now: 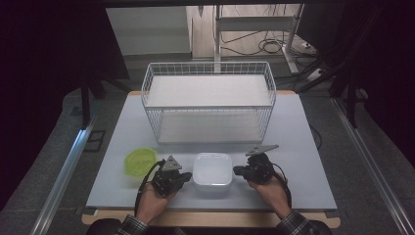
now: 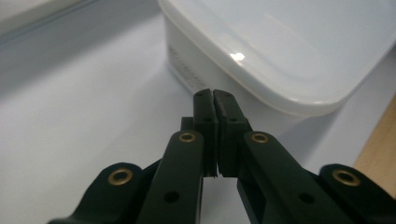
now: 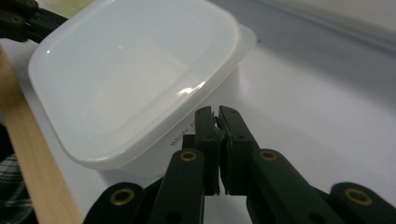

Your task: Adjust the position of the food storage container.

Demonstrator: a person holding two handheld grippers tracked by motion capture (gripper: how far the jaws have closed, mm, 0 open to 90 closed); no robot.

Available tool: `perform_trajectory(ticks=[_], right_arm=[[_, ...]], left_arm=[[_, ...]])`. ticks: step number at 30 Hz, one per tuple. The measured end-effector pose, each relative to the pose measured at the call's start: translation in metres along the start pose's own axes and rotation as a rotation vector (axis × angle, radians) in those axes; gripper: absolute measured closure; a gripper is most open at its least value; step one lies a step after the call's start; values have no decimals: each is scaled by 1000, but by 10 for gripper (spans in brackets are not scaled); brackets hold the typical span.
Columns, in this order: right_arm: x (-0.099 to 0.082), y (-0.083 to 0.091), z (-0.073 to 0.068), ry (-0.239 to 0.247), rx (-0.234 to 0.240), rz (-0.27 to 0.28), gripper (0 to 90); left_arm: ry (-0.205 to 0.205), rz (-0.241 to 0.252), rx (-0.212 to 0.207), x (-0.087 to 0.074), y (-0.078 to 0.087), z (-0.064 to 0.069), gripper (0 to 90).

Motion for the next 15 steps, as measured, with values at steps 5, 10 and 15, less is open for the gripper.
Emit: perform_trajectory(ticks=[5,10,15], right_arm=[[3,14,1,38,-21,45,789],[4,25,-6,56,-10,85,620],[2,29,-12,95,-20,101,412]], left_arm=[[10,46,23,1,16,-7,763],[-19,70,39,0,29,-6,468],[-33,104,41,0,38,-9,292]])
Point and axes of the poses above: each handheld gripper's, and its own axes: y roughly backward along the jaws, x roughly out of its top, z roughly to its right, the point moved 9 cm from there along -y, roughly forward along the jaws, and after that the axes turned 10 degrees about z, right-handed, at the moved point
